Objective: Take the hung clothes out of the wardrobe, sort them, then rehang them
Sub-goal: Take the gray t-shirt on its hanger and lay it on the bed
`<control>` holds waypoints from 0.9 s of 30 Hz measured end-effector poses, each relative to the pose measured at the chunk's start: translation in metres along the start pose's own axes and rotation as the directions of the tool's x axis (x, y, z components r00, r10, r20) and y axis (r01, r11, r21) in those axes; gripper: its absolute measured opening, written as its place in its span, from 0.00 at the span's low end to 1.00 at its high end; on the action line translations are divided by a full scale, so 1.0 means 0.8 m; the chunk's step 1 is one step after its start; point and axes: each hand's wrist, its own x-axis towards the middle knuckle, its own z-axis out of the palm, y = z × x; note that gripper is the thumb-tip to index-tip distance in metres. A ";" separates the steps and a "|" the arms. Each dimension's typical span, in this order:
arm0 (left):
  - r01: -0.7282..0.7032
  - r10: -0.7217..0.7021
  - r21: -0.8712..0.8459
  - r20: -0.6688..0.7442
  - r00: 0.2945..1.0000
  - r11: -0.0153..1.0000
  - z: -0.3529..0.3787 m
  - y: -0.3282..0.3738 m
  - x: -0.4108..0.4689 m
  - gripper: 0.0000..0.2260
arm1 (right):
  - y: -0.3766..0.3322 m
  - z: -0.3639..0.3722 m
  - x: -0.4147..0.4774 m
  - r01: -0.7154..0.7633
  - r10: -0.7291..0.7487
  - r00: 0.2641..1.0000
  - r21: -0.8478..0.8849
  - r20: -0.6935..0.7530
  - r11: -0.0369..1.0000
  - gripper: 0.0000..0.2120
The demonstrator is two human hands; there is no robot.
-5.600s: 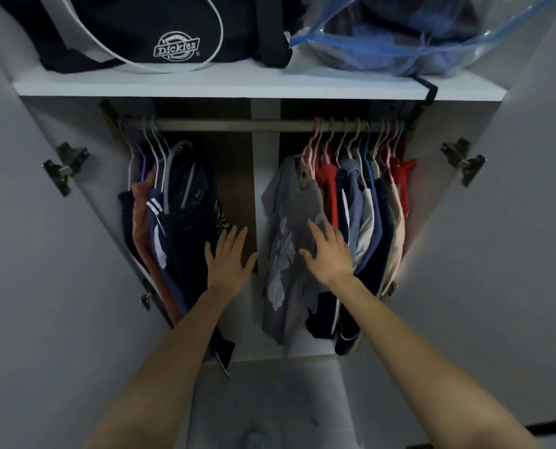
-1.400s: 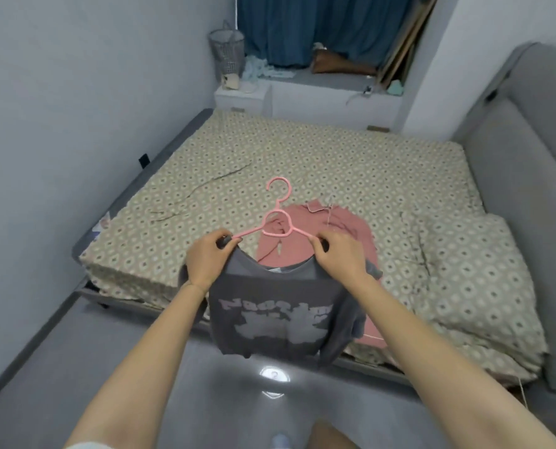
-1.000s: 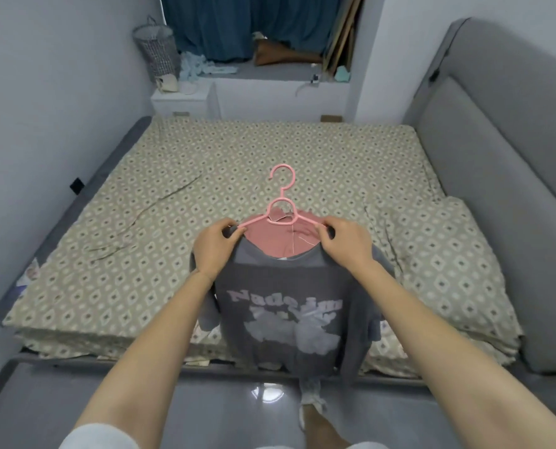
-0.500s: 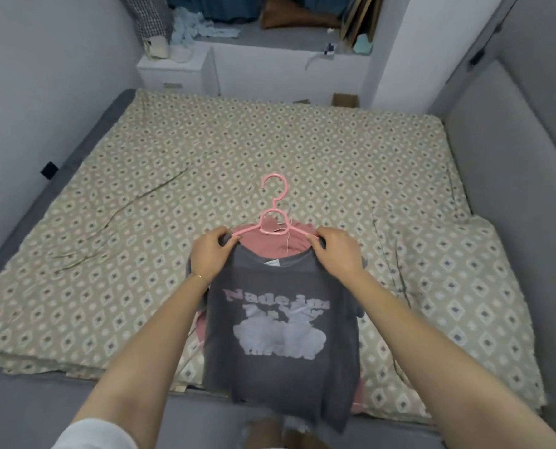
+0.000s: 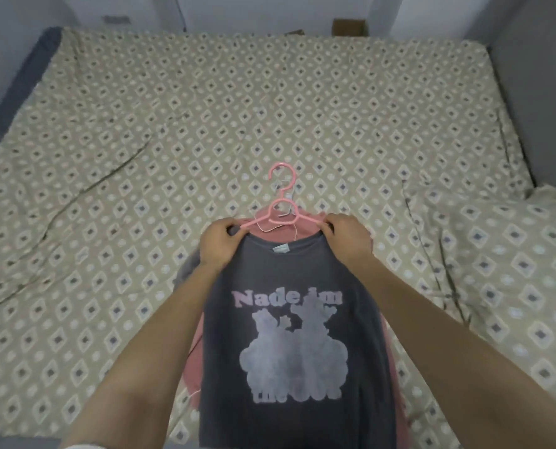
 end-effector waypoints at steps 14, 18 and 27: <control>-0.066 0.066 0.037 -0.001 0.998 0.997 0.130 -0.130 0.116 0.09 | 0.057 0.173 0.112 -0.048 0.049 0.999 -0.047 0.021 0.998 0.09; -0.089 0.092 0.124 -0.017 0.996 0.988 0.123 -0.116 0.088 0.21 | 0.036 0.161 0.086 0.019 -0.019 1.000 -0.044 0.000 0.999 0.14; -0.125 0.134 0.343 -0.004 0.991 0.931 0.031 -0.032 -0.019 0.24 | -0.057 0.067 -0.008 0.176 -0.161 0.982 -0.171 0.096 0.969 0.26</control>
